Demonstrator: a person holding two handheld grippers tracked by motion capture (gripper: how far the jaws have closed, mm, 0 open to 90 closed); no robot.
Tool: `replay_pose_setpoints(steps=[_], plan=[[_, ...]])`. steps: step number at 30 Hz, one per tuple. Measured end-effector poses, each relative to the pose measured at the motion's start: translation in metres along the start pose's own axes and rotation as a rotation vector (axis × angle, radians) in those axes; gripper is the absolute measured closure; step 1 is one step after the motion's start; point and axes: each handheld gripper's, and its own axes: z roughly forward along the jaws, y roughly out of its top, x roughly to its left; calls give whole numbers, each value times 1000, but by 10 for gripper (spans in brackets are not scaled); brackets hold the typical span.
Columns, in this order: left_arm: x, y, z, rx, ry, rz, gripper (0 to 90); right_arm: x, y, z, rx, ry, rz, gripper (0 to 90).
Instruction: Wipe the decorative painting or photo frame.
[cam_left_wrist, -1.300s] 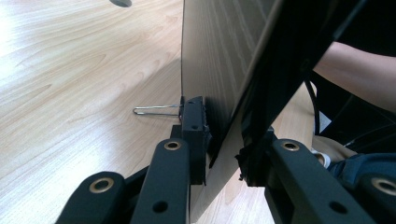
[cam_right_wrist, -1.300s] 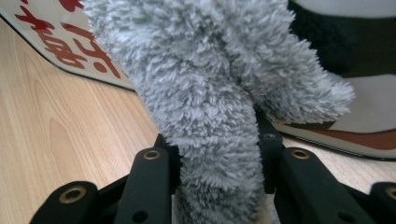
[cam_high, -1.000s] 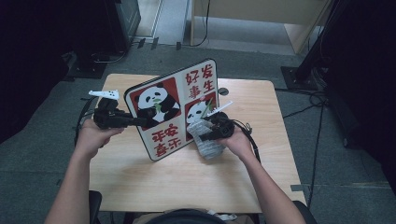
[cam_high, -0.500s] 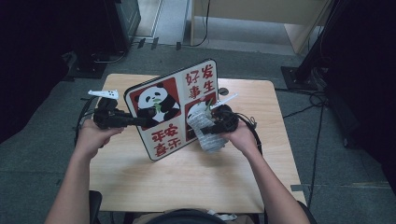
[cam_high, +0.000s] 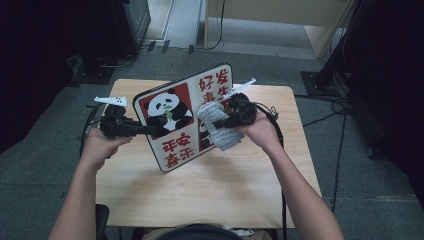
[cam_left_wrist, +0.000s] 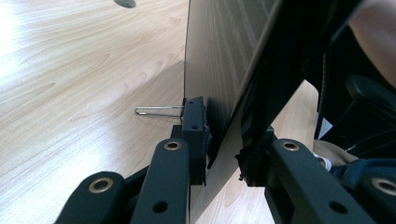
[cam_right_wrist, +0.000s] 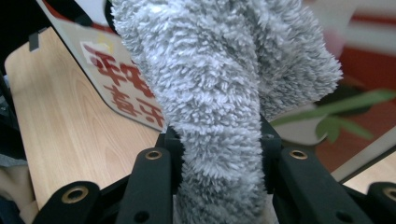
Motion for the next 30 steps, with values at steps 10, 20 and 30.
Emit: replay_pose_setpoints(steps=[10,20,30], plan=[[0,0,0,-3,-2,-7,757,16,42,-25,-26,-3,-40,682],[1,0,0,-4,-5,-8,757,32,77,-41,-49,-16,-82,682],[1,0,0,-4,-7,-4,758,47,109,-55,-70,-38,-117,681]])
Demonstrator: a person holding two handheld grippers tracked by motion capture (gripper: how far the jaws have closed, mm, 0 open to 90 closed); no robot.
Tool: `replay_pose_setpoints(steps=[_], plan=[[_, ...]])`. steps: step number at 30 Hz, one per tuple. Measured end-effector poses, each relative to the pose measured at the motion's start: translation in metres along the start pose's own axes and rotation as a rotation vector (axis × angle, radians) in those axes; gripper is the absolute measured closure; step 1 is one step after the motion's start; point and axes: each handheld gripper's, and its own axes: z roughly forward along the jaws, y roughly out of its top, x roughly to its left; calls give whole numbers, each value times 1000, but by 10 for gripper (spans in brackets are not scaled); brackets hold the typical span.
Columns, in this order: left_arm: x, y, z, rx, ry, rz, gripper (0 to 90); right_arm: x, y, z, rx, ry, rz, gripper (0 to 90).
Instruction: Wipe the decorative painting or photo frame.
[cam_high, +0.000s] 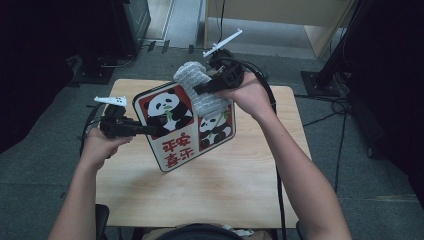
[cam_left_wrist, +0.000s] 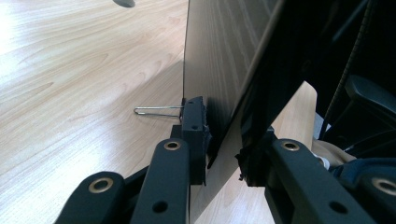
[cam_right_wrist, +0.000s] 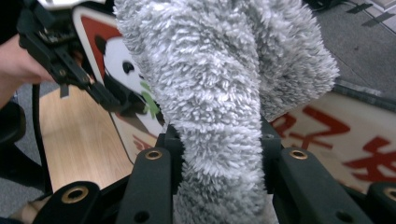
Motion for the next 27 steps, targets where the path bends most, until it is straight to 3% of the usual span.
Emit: replay_pose_setpoints(steps=[6,27], plan=[[0,0,0,0,-1,10,760,0,5,11,14,-8,-9,681],[1,0,-1,6,0,19,763,-4,-21,38,50,20,3,680]])
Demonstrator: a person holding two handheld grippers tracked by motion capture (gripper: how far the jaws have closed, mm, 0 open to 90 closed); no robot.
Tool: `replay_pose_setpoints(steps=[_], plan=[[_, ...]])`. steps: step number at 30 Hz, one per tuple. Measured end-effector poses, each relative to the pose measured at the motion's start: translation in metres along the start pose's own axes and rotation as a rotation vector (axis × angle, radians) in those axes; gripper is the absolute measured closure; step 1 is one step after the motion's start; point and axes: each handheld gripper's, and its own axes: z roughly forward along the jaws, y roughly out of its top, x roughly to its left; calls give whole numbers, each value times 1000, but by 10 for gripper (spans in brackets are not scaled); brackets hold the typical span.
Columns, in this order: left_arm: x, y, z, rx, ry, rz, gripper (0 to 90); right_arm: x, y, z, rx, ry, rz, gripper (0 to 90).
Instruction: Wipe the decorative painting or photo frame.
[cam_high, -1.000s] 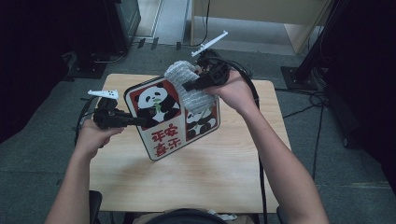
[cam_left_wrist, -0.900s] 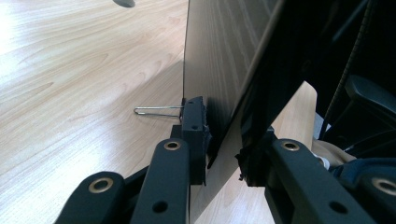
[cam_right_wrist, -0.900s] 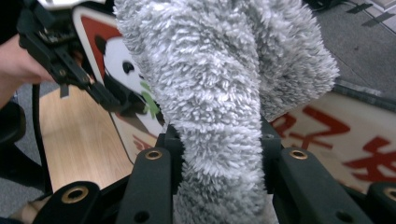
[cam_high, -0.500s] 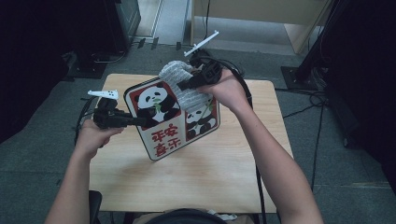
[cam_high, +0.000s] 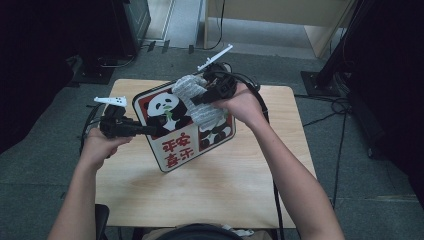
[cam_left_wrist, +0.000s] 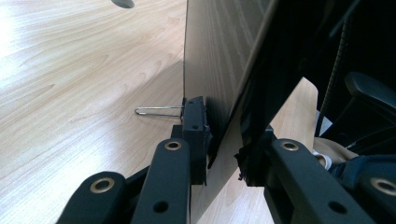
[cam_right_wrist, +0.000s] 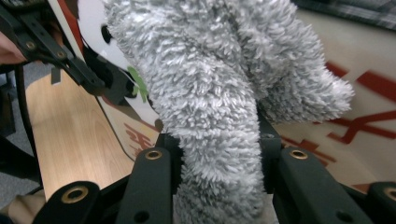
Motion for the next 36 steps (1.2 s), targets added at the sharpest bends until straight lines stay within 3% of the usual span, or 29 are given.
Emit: replay_pose_setpoints(steps=[36], plan=[[0,0,0,3,1,-5,762,-4,-52,37,-21,62,33,676]])
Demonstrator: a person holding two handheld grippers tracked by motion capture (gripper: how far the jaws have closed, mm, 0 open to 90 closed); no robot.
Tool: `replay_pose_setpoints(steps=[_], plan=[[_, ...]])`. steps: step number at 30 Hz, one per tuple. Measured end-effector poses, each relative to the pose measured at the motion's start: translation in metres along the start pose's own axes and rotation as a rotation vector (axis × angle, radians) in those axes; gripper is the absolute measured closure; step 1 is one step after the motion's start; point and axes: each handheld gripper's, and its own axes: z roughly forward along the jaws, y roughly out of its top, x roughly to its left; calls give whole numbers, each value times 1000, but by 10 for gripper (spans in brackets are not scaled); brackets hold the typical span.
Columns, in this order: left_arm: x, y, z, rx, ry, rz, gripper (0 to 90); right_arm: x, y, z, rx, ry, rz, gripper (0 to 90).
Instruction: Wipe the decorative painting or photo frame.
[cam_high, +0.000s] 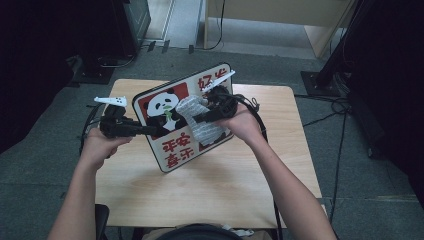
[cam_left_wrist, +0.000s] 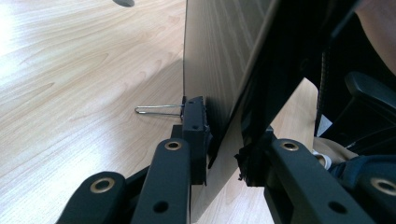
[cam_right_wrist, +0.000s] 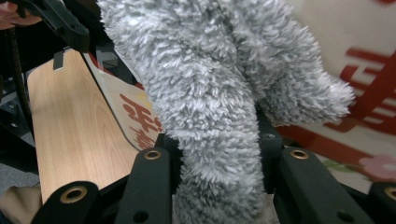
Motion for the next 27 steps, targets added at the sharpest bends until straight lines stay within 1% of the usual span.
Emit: replay_pose_setpoints(steps=[16,27], plan=[[-1,0,0,1,1,4,761,-3,-24,16,11,12,6,673],[-1,0,0,1,1,4,761,-6,-44,30,29,26,26,670]])
